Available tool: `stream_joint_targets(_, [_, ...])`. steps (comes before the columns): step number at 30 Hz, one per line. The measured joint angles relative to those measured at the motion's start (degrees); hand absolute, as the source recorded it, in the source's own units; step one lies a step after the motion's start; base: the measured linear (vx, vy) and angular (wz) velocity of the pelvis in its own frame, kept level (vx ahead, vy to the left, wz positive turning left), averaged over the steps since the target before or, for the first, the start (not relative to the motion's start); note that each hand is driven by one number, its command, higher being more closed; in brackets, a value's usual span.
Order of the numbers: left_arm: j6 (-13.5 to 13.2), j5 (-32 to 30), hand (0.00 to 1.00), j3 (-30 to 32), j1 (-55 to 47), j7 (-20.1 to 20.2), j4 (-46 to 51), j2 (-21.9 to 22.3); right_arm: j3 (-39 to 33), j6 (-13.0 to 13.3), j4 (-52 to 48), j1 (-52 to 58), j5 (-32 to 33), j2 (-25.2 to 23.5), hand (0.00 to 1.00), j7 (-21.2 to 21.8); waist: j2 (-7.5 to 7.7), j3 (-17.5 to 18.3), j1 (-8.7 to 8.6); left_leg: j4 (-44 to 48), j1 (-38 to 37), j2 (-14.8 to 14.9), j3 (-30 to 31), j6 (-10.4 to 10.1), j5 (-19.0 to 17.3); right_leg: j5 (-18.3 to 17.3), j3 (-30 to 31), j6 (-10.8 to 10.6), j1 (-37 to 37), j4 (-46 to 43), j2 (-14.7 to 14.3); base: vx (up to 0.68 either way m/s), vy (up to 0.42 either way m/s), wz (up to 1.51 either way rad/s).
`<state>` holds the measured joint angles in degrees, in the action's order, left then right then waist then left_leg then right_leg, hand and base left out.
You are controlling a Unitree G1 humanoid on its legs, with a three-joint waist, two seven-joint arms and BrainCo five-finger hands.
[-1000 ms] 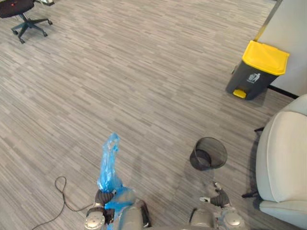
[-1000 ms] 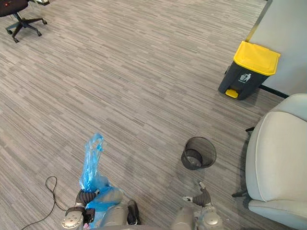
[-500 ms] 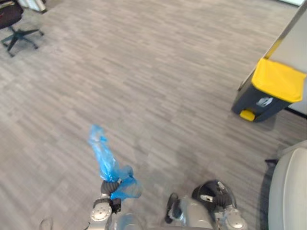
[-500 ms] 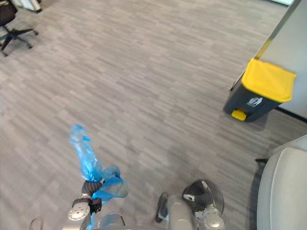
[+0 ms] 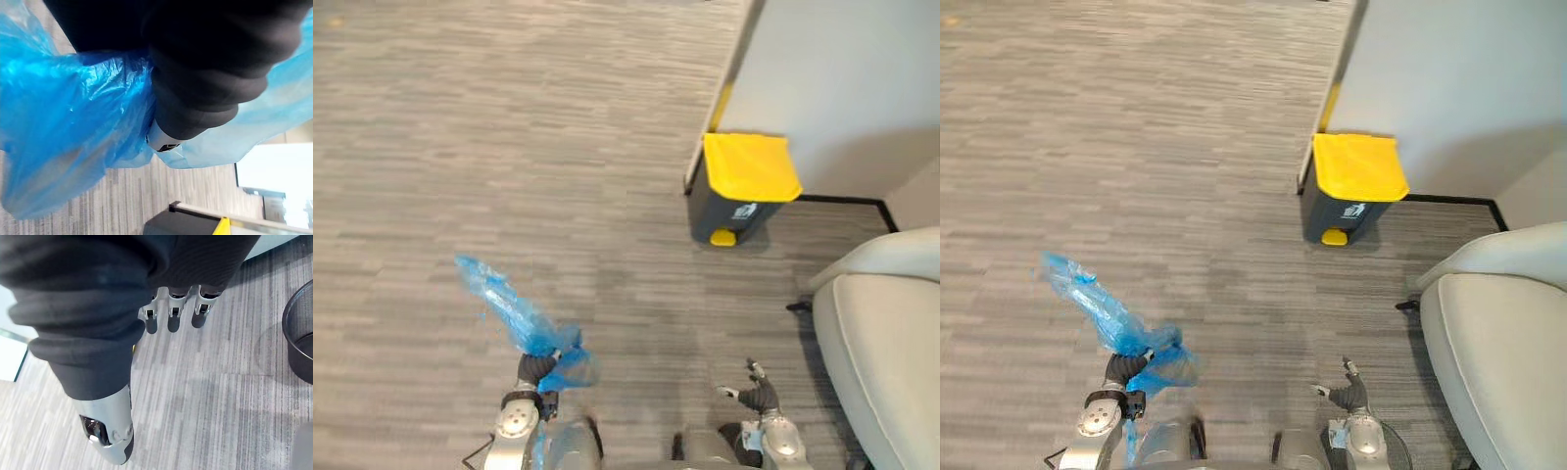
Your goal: Gather rubbish on tea table into small bin, then transfer packed bag to large trash can.
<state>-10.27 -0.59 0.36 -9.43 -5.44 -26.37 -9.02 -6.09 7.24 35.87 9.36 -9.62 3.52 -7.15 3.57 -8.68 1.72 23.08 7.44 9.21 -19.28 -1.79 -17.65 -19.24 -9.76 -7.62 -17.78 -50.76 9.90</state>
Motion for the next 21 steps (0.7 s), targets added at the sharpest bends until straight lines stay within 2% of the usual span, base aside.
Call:
stream_joint_targets(2, [0.1, 0.0, 1.0, 0.5, -0.2, 0.1, -1.4, -1.2, 0.0, 0.0, 3.6, -2.7, 0.0, 0.8, 0.0, 0.0, -0.07, 0.0, -1.91, -4.6, -5.3, 0.4, -2.4, -0.9, -0.4, -0.2, -7.1, 2.0, -4.5, 8.8, -0.3, 0.42, -0.007, -0.47])
stream_joint_targets(3, [0.1, 0.0, 1.0, 0.7, 0.5, 0.1, -2.5, -1.3, 0.1, 0.0, 5.5, -3.8, -0.1, 1.7, 0.0, 0.0, -0.36, -0.2, -2.46, -6.1, -7.0, 0.8, -3.0, -1.2, -0.2, 1.4, -9.0, 4.1, -6.3, 13.9, -1.3, 0.58, -0.065, -0.19])
stream_joint_targets(5, [0.1, 0.0, 1.0, 1.7, 2.2, 0.1, -5.4, -1.5, 0.1, -0.5, 7.3, -4.2, -0.2, 3.0, 0.0, -0.1, -0.39, -0.2, -2.58, -8.0, -10.5, 0.8, -3.5, -3.3, 0.3, 9.6, -9.8, 7.6, -8.3, 26.0, -4.7, 0.59, -0.091, -0.09])
stream_joint_targets(6, [0.1, -0.1, 1.0, 2.5, 2.0, 0.1, -6.4, -1.7, 0.1, -0.6, 7.7, -3.3, -0.2, 3.8, 0.0, -0.1, -0.31, -0.1, -2.97, -7.3, -12.6, 0.9, -3.0, -4.7, -0.3, 17.1, -9.0, 13.4, -7.7, 28.6, -6.2, 0.62, -0.086, -0.11])
stream_joint_targets(7, [0.2, -0.1, 1.0, 2.9, 1.8, 0.1, -7.4, -0.7, 0.1, -1.0, 8.5, -3.7, -0.2, 5.0, 0.0, 0.0, -2.65, 0.6, -2.89, -4.3, -12.3, 3.3, -2.4, -6.2, -0.3, 16.0, -9.8, 13.4, -7.1, 27.4, -7.6, 0.63, -0.099, -0.21])
stream_joint_targets(8, [0.2, -0.1, 1.0, 2.9, 2.0, 0.3, -7.3, -0.6, 0.1, -1.0, 8.1, -4.0, -0.2, 5.2, 0.0, 0.0, -2.98, 0.3, -2.85, 1.2, -10.7, 4.4, -1.9, -7.8, 2.3, 14.0, -9.5, 13.7, -6.3, 26.8, -7.8, 0.61, -0.115, -0.4])
stream_joint_targets(10, [0.5, -0.2, 1.0, 3.5, 1.7, 0.4, -7.4, 0.8, 0.1, -1.1, 7.7, -3.8, -0.7, 5.6, 0.0, 0.1, -3.54, -0.8, -2.6, 17.0, -6.2, 6.8, 0.4, -2.6, 10.2, 11.9, -7.7, 13.7, -0.7, 28.9, -9.0, 0.51, -0.121, -0.48])
stream_joint_targets(11, [0.5, -0.2, 1.0, 3.7, 0.4, 0.6, -7.2, 2.2, 0.1, -1.1, 7.5, -3.5, -1.3, 5.5, 0.0, 0.0, -3.84, -1.6, -1.86, 29.9, -2.6, 9.3, 3.2, -0.6, 7.9, 11.6, -5.8, 14.2, 5.2, 31.5, -10.9, 0.52, -0.042, -0.74])
stream_joint_targets(12, [0.5, -0.2, 1.0, 3.5, 0.5, 0.9, -7.0, 2.6, 0.1, -1.1, 6.3, -2.9, -1.5, 4.8, 0.0, 0.0, -3.97, -1.8, -0.9, 35.6, -0.1, 9.6, 4.7, -0.7, 6.3, 11.2, -4.4, 14.6, 9.7, 33.3, -11.3, 0.59, -0.014, -0.77])
stream_joint_targets(13, [0.5, -0.2, 1.0, 3.5, 0.4, 1.3, -6.6, 2.9, 0.1, -1.1, 5.1, -2.5, -1.5, 4.4, 0.0, 0.0, -3.42, -2.0, -0.64, 37.1, 2.0, 9.4, 5.3, -0.6, 6.1, 11.1, -3.8, 14.6, 11.8, 34.5, -11.3, 0.54, 0.022, -0.76])
stream_joint_targets(14, [0.3, -0.2, 1.0, 3.1, 0.2, 1.6, -5.5, 3.3, 0.1, -1.0, 3.1, -2.4, -1.5, 3.7, 0.0, 0.0, -2.65, -1.9, 0.03, 36.5, 6.4, 8.5, 5.6, -0.5, 5.2, 10.5, -1.9, 14.1, 14.5, 36.6, -11.2, 0.43, 0.031, -0.79])
stream_joint_targets(16, [0.0, -0.2, 1.0, 1.9, 0.5, 1.7, -4.9, 3.6, 0.0, -0.8, 1.7, -2.9, -1.2, 3.8, 0.0, 0.0, -2.55, -1.8, 1.07, 31.1, 12.0, 6.9, 6.6, -0.3, 4.8, 8.8, 0.3, 12.1, 16.9, 39.3, -11.1, 0.38, 0.127, -0.83])
stream_joint_targets(17, [0.0, -0.2, 1.0, 1.8, 0.7, 1.7, -5.0, 4.3, -0.3, -0.9, 1.7, -3.7, -0.9, 3.7, 0.0, -0.1, -3.17, -1.8, 1.48, 21.7, 14.2, 4.9, 8.1, -0.6, 4.8, 8.2, 2.1, 11.1, 18.1, 40.0, -11.1, 0.44, 0.257, -0.8])
stream_joint_targets(18, [0.0, -0.2, 1.0, 1.8, 0.6, 1.7, -5.1, 5.0, -0.4, -0.9, 1.9, -3.5, -0.3, 3.7, 0.0, -0.1, -3.33, -1.7, 2.09, 10.8, 13.7, 3.1, 8.5, -1.8, 6.0, 7.3, 3.8, 9.6, 19.0, 40.0, -11.0, 0.37, 0.253, -0.8])
stream_joint_targets(19, [-0.1, -0.2, 1.0, 1.8, 0.4, 1.7, -5.2, 5.5, -0.6, -0.8, 2.2, -3.2, 0.1, 4.0, 0.0, -0.1, -4.02, -1.5, 2.35, 3.7, 12.7, 2.2, 9.3, -3.2, 9.0, 6.5, 4.7, 8.6, 19.4, 40.0, -11.5, 0.36, 0.272, -0.76])
stream_joint_targets(20, [-0.1, -0.2, 1.0, 1.9, 0.3, 1.6, -6.1, 5.4, -0.8, -1.2, 3.9, -3.8, 0.1, 3.3, 0.0, -0.1, -3.08, -1.1, 2.39, 2.8, 12.0, 1.2, 9.4, 0.4, 11.7, 4.8, 7.0, 7.1, 19.9, 39.0, -10.6, 0.37, 0.251, -0.52])
stream_joint_targets(21, [-0.2, -0.2, 1.0, 1.9, 0.5, 1.6, -6.2, 5.1, -0.8, -1.1, 3.9, -3.6, 0.0, 3.0, 0.0, -0.1, -1.68, -0.4, 2.27, 2.3, 11.1, -0.8, 8.8, 1.0, 9.6, 3.9, 7.8, 5.8, 19.6, 37.8, -8.5, 0.37, 0.241, -0.43])
